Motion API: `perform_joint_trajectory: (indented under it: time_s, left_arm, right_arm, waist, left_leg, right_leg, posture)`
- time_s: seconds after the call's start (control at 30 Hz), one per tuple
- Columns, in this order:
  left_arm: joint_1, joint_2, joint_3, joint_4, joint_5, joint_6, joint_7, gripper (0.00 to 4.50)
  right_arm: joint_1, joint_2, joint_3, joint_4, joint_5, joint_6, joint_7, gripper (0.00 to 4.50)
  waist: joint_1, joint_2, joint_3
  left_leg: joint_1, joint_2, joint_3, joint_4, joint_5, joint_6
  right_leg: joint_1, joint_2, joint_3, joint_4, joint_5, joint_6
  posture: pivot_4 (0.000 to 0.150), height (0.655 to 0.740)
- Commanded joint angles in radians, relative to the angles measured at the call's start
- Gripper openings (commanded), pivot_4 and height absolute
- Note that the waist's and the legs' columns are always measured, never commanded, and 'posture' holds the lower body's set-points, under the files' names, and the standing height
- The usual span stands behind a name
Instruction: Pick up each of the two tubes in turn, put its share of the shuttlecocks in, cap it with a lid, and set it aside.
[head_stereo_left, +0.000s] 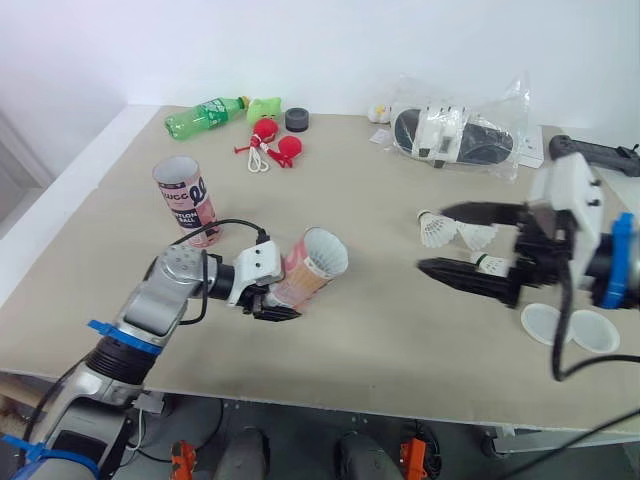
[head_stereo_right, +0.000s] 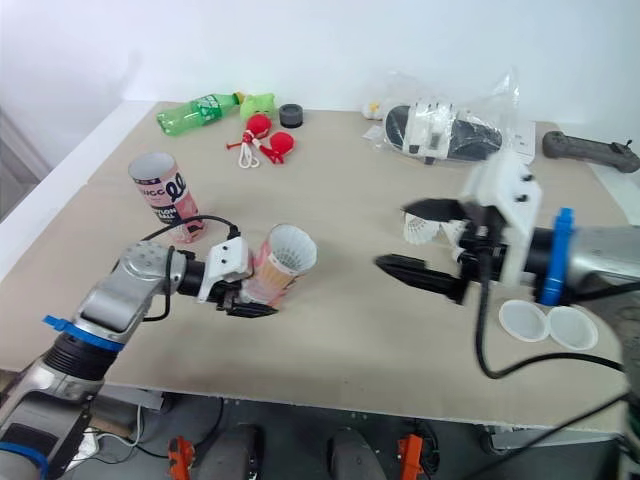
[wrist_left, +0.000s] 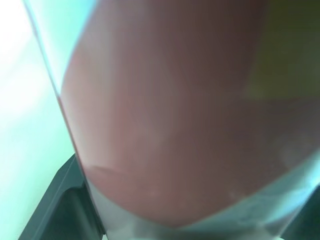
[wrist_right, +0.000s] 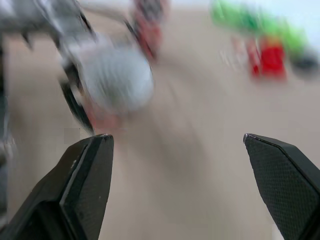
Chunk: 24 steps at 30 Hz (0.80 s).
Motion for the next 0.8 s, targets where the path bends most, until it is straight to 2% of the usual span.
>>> perform_joint_trajectory:
  time_s: [0.03,0.13,0.2,0.33,0.47,0.6,0.8]
  left_arm:
    - [-0.011,-0.081,0.048,0.005,-0.046,-0.07,0.086,3.13]
    - [0.014,-0.197,0.082,0.056,-0.071,-0.165,0.176,3.13]
    - [0.037,-0.248,0.086,0.08,-0.073,-0.228,0.211,3.13]
    - [0.094,-0.326,0.071,0.153,-0.057,-0.343,0.265,3.13]
    - [0.131,-0.358,0.048,0.224,-0.031,-0.406,0.289,3.13]
    - [0.141,-0.361,0.034,0.267,-0.011,-0.443,0.302,3.13]
    - [0.146,-0.356,0.032,0.271,-0.012,-0.448,0.31,3.13]
  right_arm:
    - [0.104,-0.131,-0.066,0.143,-0.139,-0.12,0.148,4.46]
    - [0.213,-0.262,-0.031,0.356,-0.281,-0.273,0.273,4.46]
    - [0.225,-0.307,0.016,0.467,-0.333,-0.365,0.313,4.46]
    - [0.094,-0.352,0.207,0.651,-0.398,-0.5,0.357,4.46]
    - [-0.166,-0.284,0.444,0.799,-0.526,-0.576,0.403,4.46]
    - [-0.382,-0.19,0.613,0.949,-0.665,-0.652,0.449,4.46]
    - [-0.562,-0.095,0.759,1.128,-0.827,-0.785,0.504,4.46]
  waist:
    - [-0.002,0.0,0.0]
    - [-0.008,0.0,0.0]
    - [-0.014,0.001,0.0]
    - [-0.027,0.002,0.001]
    - [-0.03,0.004,0.002]
    - [-0.033,0.003,0.003]
    - [-0.028,0.005,0.003]
  left_leg:
    - [0.0,-0.001,0.0,0.0,0.0,0.0]
    - [0.002,-0.002,0.002,0.0,-0.001,0.001]
    - [0.002,-0.002,0.004,-0.001,-0.001,0.001]
    - [0.005,-0.002,0.005,-0.002,-0.001,0.001]
    - [0.008,-0.004,0.008,-0.002,0.0,0.001]
    - [0.009,-0.005,0.007,-0.002,0.0,0.0]
    - [0.008,-0.009,0.008,-0.002,0.0,0.0]
  right_leg:
    - [0.0,-0.001,0.0,0.0,0.0,0.0]
    - [0.0,-0.002,0.003,0.0,-0.001,0.001]
    - [0.0,-0.002,0.004,0.0,0.0,0.001]
    - [0.002,-0.001,0.005,0.0,0.0,0.001]
    - [0.003,-0.003,0.008,0.0,0.0,0.005]
    - [0.004,-0.004,0.009,0.0,0.0,0.006]
    - [0.004,-0.008,0.009,0.0,0.0,0.007]
  posture:
    - [0.15,0.74]
    - [0.15,0.74]
    - [0.15,0.74]
    - [0.15,0.74]
    - [0.15,0.74]
    - [0.15,0.74]
    - [0.15,0.74]
